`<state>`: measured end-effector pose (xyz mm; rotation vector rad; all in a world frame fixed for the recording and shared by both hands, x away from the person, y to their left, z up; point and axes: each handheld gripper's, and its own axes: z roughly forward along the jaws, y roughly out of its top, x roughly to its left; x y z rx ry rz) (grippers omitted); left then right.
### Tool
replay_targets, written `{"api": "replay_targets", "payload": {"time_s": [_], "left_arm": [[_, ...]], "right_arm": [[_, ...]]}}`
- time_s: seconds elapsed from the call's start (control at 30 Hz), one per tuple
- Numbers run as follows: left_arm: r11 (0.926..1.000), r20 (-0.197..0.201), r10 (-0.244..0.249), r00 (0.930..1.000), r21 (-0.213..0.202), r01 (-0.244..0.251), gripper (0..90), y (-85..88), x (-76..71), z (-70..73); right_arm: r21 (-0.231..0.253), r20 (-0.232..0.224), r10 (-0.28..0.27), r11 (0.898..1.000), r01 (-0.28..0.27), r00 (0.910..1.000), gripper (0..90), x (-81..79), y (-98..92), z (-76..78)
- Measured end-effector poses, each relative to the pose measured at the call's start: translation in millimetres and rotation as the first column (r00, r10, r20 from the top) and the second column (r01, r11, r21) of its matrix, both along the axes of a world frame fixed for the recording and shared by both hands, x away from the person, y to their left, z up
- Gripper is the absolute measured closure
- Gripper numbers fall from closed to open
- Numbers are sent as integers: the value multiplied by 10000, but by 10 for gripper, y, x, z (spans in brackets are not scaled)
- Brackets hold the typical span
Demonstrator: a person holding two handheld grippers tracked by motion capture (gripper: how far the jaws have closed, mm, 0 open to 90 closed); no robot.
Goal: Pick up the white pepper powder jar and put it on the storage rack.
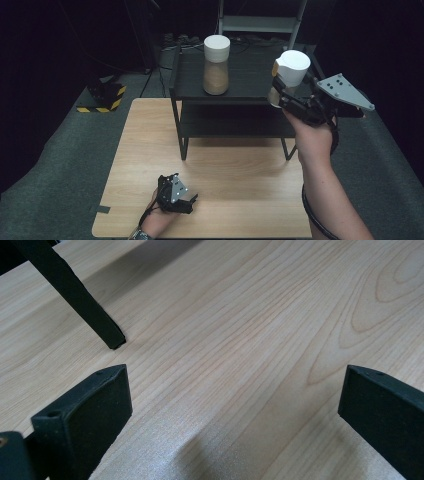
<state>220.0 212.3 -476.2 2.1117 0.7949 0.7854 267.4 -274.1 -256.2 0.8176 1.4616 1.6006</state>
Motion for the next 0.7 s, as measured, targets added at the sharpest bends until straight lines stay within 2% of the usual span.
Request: {"api": "replay_targets", "payload": {"time_s": [0.7], "left_arm": [[9999,-6,-80,10000,-111,80,10,22,1,-4]], "right_arm": [[-197,-374,-314,9993,307,9988,302,393,198,144]]}}
